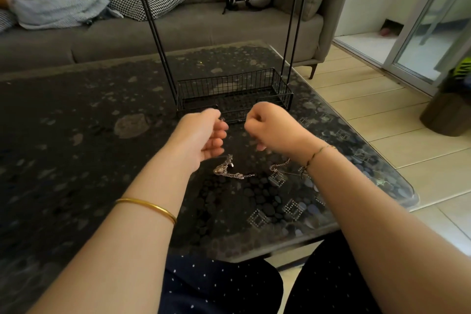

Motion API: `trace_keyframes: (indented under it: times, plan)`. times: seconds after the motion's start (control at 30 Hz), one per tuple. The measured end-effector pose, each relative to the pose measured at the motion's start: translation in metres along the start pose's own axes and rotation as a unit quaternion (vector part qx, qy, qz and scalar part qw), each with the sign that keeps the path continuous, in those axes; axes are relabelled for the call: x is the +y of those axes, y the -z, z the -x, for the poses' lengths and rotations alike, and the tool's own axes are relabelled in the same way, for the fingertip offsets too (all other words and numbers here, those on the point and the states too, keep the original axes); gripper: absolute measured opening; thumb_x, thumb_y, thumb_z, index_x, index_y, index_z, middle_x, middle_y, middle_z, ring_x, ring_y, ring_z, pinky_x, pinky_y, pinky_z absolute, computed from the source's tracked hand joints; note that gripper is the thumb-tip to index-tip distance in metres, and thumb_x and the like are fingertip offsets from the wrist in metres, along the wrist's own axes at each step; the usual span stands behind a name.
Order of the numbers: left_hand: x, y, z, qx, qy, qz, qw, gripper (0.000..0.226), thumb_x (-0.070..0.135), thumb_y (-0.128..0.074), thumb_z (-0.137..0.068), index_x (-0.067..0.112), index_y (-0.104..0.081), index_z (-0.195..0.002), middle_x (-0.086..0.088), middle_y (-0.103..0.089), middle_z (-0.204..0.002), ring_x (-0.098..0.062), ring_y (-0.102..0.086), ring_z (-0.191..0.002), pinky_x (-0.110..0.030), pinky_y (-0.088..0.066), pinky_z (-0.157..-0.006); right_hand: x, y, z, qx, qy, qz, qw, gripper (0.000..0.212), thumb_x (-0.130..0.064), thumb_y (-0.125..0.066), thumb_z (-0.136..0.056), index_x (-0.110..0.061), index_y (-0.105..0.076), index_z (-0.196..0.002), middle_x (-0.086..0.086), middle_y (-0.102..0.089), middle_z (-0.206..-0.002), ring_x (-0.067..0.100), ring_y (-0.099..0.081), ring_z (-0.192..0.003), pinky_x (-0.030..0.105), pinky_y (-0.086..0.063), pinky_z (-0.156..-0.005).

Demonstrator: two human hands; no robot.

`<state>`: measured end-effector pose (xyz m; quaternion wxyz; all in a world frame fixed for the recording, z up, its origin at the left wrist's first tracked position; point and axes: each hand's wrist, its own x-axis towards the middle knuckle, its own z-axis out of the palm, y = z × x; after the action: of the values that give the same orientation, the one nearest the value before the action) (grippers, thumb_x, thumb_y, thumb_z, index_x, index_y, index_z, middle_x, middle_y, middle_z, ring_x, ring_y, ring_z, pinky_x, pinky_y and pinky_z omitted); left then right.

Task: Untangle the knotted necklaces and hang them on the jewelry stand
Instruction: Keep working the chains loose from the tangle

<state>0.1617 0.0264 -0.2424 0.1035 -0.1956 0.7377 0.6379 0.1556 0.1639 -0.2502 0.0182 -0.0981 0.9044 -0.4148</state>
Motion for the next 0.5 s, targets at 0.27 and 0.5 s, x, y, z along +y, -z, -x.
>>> trace_keyframes:
  times: [0.27, 0.5]
  plan:
    - [-0.007, -0.007, -0.001, -0.022, 0.006, -0.071, 0.997, 0.013, -0.008, -0.054, -0.09, 0.001, -0.062, -0.097, -0.014, -0.059, -0.081, -0.018, -0.058, -0.071, -0.033, -0.056, -0.08, -0.017, 0.013, 0.007, 0.072, 0.082, -0.017, 0.994, 0.015, -0.008, -0.048, -0.088, 0.0, -0.054, -0.076, 0.001, -0.044, -0.06, 0.007, -0.036, -0.048, 0.013, -0.032, -0.044]
    - [-0.01, -0.003, -0.006, -0.034, 0.051, -0.026, 0.998, 0.032, -0.016, -0.05, -0.086, 0.005, -0.066, -0.104, -0.013, -0.062, -0.102, -0.021, -0.06, -0.095, -0.032, -0.054, -0.084, -0.018, 0.012, 0.008, 0.089, 0.059, -0.1, 0.989, 0.02, -0.008, -0.043, -0.088, -0.002, -0.055, -0.073, 0.0, -0.045, -0.054, 0.007, -0.038, -0.042, 0.018, -0.032, -0.041]
